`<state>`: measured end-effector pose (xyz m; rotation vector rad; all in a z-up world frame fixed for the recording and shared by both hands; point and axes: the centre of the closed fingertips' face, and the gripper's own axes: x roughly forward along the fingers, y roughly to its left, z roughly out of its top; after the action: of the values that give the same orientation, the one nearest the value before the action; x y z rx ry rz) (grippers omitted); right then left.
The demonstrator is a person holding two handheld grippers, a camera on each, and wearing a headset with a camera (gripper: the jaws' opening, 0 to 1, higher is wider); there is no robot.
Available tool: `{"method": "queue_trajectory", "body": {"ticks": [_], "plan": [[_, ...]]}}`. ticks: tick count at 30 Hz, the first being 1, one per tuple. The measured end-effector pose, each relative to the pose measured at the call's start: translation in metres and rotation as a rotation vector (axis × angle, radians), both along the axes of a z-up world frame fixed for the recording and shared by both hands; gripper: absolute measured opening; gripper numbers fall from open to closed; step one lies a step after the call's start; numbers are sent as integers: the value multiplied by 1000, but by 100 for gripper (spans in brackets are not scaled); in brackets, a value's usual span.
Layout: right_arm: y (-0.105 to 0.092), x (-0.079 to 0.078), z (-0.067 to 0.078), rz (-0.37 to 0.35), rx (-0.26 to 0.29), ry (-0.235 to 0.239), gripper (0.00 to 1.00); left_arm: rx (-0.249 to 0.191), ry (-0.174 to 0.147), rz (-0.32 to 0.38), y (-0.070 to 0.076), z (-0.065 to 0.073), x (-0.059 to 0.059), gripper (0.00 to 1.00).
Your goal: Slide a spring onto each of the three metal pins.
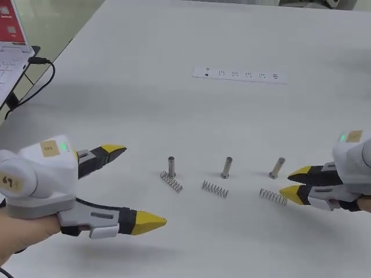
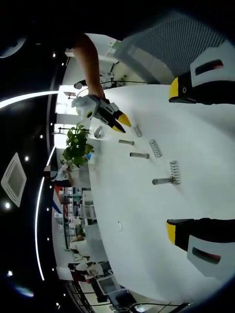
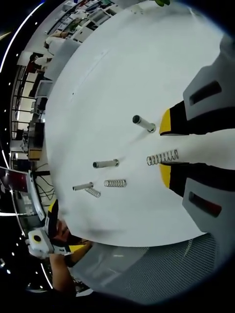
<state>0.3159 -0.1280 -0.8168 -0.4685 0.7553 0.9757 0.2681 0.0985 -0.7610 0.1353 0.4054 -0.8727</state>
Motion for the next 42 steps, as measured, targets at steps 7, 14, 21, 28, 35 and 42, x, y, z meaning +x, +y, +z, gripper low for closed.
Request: {"method": "queue_trajectory", "body": {"ticks": [7,14,21,28,35,42], "plan": [[2,-5,-9,32,-24,12,18,3,2,0,0,-1,-1,95],[3,-8,-21,51,-43,26,18,6,5,2,1,-2,-2,95],[4,-9,-28,67,-62,29,15,12,7,6,3,-4,-3,95],[1,-7,-37,50,-102,38,9,8,5,8,3,-4,-4,95],[3,-9,-33,55,-95,26,8,9,9,8,5,-7,-4,95],[7,-12,-26,55,-76,30,8,3,6,11,5,-5,-5,95]]}}
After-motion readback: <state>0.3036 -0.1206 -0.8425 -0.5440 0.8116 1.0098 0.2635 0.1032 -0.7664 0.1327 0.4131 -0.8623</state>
